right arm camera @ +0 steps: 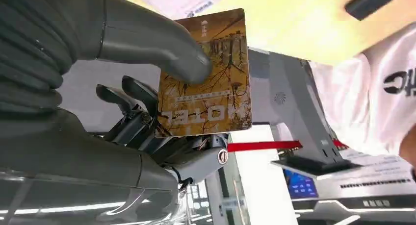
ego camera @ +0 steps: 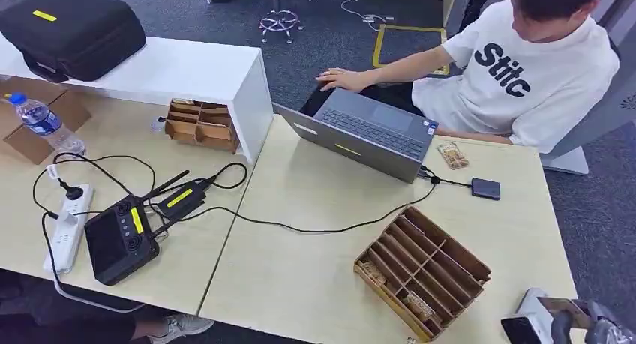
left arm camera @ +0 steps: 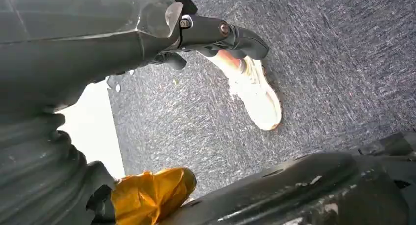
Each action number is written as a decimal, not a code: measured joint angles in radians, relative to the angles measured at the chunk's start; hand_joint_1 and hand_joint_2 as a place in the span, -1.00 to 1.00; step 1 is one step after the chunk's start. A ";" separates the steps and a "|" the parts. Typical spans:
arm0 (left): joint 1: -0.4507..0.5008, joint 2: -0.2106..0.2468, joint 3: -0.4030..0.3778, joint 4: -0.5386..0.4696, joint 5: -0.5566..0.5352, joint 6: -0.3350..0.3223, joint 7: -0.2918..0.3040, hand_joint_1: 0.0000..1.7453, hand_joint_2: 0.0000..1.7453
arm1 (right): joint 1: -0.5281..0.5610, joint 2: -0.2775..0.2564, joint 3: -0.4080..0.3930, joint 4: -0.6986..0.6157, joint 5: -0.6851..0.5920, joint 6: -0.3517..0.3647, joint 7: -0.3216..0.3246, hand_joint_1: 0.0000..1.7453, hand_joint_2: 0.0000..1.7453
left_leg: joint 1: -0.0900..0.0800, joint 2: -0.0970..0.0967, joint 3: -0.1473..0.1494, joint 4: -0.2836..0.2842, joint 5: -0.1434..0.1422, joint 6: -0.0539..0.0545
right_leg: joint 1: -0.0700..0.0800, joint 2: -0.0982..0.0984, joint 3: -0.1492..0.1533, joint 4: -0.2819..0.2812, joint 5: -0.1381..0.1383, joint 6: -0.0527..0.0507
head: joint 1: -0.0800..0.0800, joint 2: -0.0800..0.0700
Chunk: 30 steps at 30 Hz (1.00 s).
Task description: Pass the card to the sensor for recognition and then transmit it.
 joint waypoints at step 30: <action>0.004 -0.002 0.027 -0.023 -0.127 -0.033 -0.015 -1.00 1.00 | -0.110 0.013 -0.111 0.296 0.060 0.029 0.039 1.00 1.00 | 0.000 0.000 0.001 0.000 0.000 0.000 | 0.000 0.000 0.001 0.000 0.000 0.000 | 0.000 0.000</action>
